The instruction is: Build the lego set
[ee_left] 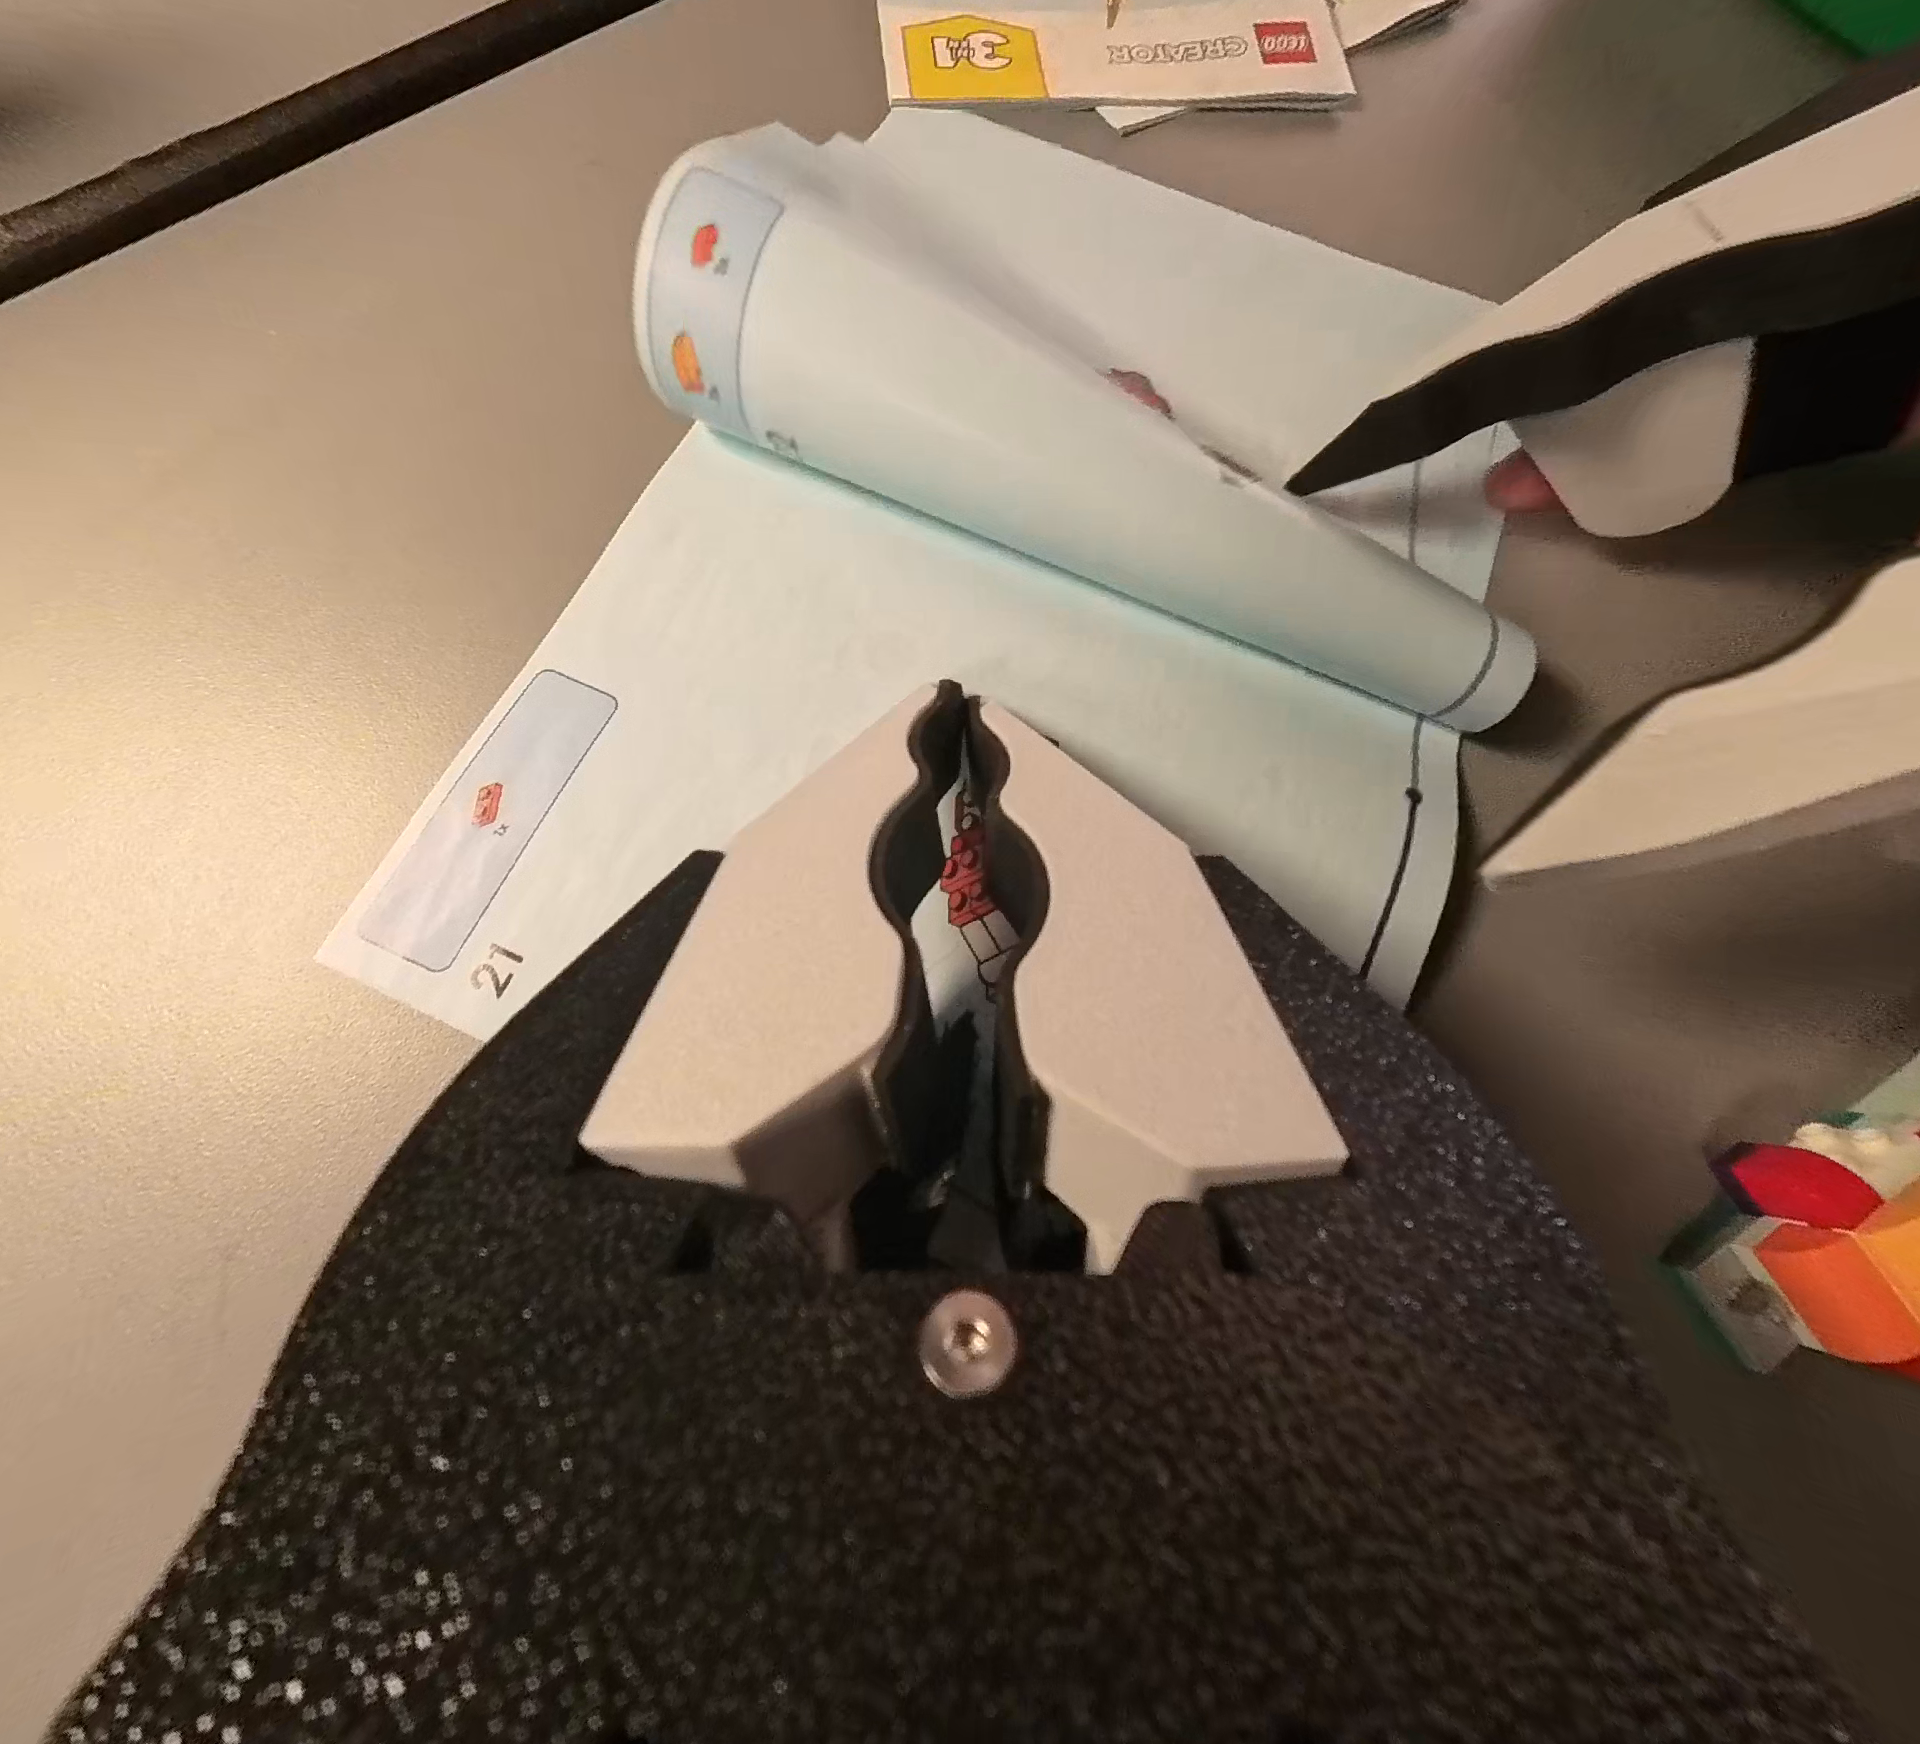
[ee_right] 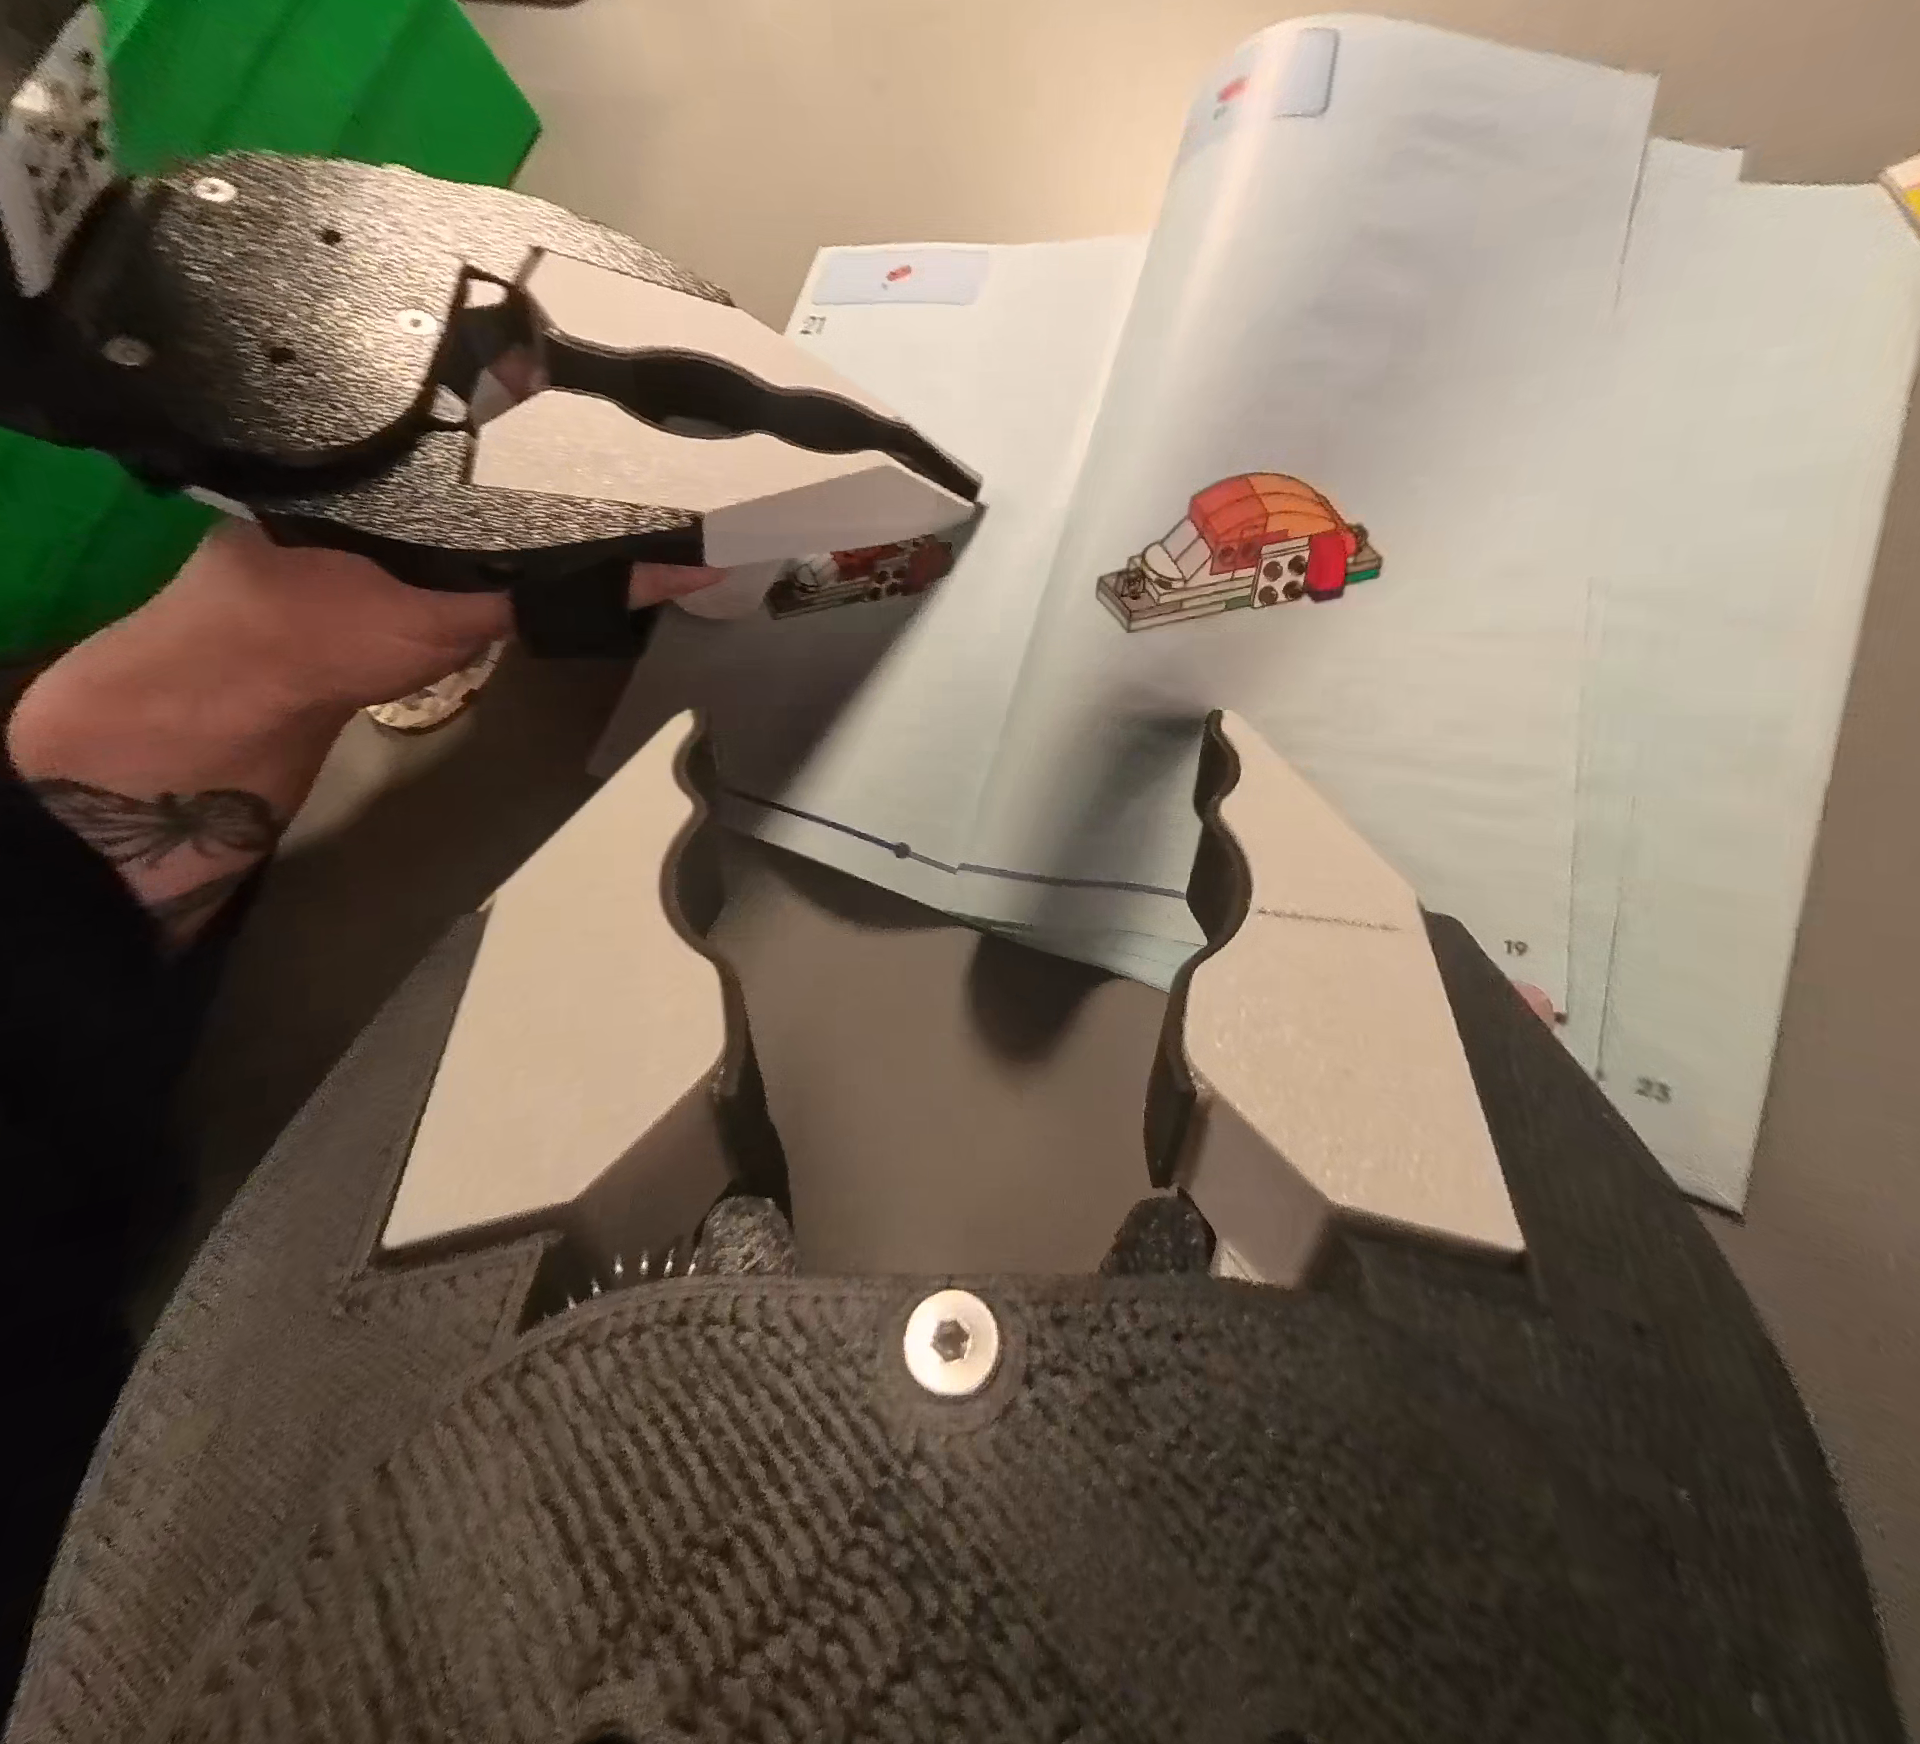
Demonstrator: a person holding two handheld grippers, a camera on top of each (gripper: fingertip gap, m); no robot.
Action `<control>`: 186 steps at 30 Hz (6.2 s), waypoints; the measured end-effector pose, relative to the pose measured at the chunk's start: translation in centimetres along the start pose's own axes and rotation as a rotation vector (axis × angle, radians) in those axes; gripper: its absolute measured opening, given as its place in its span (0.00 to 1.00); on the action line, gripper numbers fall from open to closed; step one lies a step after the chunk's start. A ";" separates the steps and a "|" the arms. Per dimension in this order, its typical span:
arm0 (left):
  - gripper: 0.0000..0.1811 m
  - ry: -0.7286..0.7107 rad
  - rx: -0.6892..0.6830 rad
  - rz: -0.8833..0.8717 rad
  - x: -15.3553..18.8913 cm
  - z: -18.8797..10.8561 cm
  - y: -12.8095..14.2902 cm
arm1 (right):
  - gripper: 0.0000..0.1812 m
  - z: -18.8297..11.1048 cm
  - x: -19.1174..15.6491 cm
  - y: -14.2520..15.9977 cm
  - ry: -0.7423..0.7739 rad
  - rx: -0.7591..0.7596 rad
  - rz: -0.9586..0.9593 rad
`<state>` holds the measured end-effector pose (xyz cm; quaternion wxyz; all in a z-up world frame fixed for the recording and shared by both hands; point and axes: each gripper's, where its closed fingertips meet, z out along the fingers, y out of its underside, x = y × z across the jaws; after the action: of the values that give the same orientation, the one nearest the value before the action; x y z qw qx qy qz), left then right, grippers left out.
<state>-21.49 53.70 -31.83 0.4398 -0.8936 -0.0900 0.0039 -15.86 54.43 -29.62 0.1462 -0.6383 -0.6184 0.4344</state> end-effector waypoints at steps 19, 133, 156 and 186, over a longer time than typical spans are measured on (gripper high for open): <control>0.09 -0.093 0.183 -0.244 -4.6 -4.8 -2.8 | 0.47 1.5 -7.2 -0.4 -0.202 0.014 -0.188; 0.08 -0.736 0.452 0.044 -4.1 -40.1 9.8 | 0.22 -11.5 5.3 -8.0 0.861 0.884 -0.537; 0.15 -0.548 -0.396 -0.408 -15.3 -30.1 22.1 | 0.19 -11.9 6.2 -8.0 0.822 0.911 -0.450; 0.07 0.216 0.558 -0.190 6.0 -31.0 -0.9 | 0.08 -12.7 -3.0 -7.3 0.307 0.900 -0.608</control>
<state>-13.09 30.86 -11.72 0.6734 -0.7213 -0.1213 -0.1077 -10.94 57.60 -15.81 0.6111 -0.3619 -0.4998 0.4958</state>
